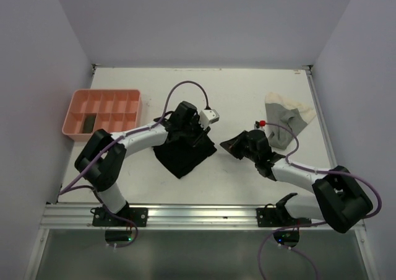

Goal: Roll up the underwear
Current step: Fold the underwear

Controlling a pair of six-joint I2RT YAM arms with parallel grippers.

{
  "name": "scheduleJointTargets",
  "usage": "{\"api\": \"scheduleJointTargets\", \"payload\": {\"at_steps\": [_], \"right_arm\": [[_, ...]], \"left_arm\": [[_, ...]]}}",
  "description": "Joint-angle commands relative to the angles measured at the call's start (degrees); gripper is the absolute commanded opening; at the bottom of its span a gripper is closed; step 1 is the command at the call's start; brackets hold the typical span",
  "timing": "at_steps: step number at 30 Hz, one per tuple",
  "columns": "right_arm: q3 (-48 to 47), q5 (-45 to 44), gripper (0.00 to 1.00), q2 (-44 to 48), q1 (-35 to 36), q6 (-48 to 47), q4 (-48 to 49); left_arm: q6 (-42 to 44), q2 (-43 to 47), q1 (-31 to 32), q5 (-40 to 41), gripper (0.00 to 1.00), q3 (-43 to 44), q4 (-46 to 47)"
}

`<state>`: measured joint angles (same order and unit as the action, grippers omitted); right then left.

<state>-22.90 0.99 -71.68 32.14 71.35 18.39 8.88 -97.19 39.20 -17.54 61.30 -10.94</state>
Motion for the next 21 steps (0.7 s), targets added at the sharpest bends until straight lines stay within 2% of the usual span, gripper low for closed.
{"api": "scheduleJointTargets", "payload": {"at_steps": [1, 8, 15, 21], "right_arm": [[-0.7, -1.4, 0.00, -3.3, 0.7, 4.2, 10.2], [-0.5, -1.2, 0.00, -9.5, 2.0, 6.5, 14.5], [1.1, -1.3, 0.00, -16.8, 2.4, 8.9, 23.8], [2.2, -1.3, 0.00, -21.3, 2.6, 9.6, 24.4]], "left_arm": [[-2.1, -1.9, 0.3, 1.7, 0.32, 2.9, 3.6], [-2.2, -4.7, 1.8, 1.5, 0.31, 4.6, 3.6], [-2.0, -5.9, 2.5, 1.8, 0.33, 4.9, 3.3], [-1.9, -6.8, 3.1, 2.1, 0.34, 5.3, 3.3]]}}
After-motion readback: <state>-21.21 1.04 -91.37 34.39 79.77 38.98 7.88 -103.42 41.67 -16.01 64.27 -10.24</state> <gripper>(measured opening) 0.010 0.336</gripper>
